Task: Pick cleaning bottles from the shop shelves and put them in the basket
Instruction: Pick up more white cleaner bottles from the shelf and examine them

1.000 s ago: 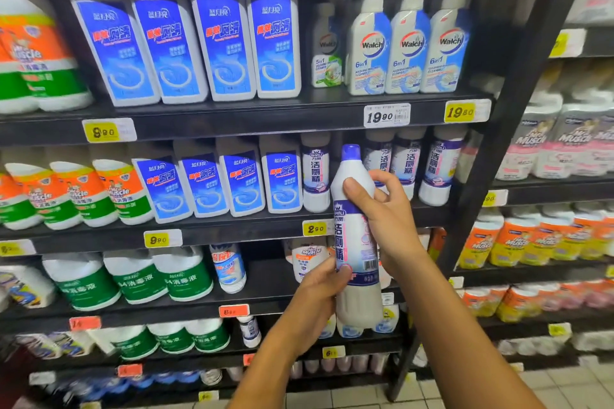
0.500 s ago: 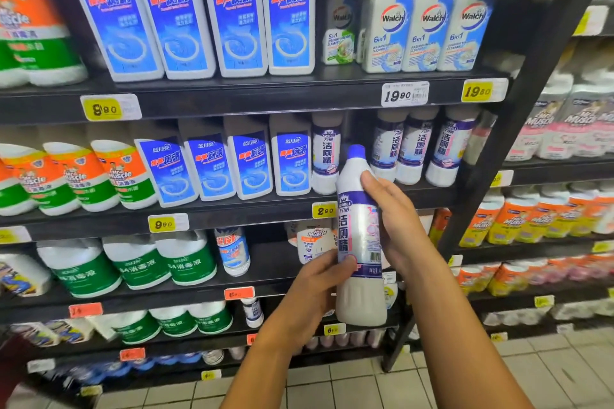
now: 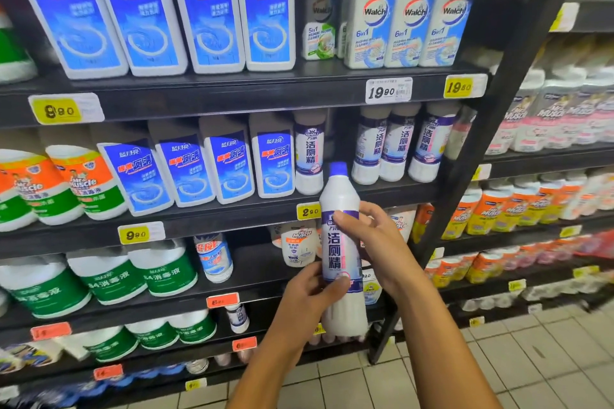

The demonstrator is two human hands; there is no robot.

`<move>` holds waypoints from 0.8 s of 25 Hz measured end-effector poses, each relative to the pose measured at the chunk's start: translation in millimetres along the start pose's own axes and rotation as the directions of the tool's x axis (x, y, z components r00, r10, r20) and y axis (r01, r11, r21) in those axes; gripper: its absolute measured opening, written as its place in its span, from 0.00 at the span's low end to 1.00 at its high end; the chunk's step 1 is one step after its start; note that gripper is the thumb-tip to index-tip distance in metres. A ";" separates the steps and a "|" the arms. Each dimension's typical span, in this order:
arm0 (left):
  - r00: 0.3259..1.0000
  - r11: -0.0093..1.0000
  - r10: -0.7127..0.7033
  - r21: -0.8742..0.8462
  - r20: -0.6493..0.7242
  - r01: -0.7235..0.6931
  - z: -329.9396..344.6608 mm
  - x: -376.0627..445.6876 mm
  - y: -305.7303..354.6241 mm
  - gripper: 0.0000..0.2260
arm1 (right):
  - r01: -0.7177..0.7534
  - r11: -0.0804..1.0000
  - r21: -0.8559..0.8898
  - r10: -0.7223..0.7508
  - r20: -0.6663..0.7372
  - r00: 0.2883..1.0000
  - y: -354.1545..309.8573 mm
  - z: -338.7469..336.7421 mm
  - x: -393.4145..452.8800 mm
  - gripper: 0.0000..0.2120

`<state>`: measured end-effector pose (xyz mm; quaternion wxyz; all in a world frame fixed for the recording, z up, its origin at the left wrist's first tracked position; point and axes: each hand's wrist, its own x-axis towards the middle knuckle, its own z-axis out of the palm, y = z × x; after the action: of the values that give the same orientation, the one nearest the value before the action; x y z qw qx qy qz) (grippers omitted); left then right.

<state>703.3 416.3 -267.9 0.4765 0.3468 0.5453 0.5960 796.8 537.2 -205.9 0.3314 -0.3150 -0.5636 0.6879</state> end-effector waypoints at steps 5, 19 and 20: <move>0.989 0.998 0.057 0.000 -0.135 -0.058 18.0 31.0 -0.9 0.18 | 0.008 0.996 -0.086 0.003 0.118 0.993 -5.2 -30.3 24.2 0.15; 0.796 0.795 0.302 0.600 -0.524 0.093 83.1 135.1 40.9 0.19 | 0.146 0.989 -0.035 -0.146 0.006 0.989 -27.7 -58.5 136.1 0.10; 0.778 0.776 0.330 0.622 -0.535 0.099 84.4 142.2 45.7 0.18 | 0.147 0.986 -0.079 -0.148 0.003 0.989 -30.3 -57.9 142.6 0.09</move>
<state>730.0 580.1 -224.3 0.0904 0.3038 0.8105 0.4925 763.6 690.1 -194.3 0.3696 -0.2863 -0.6116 0.6383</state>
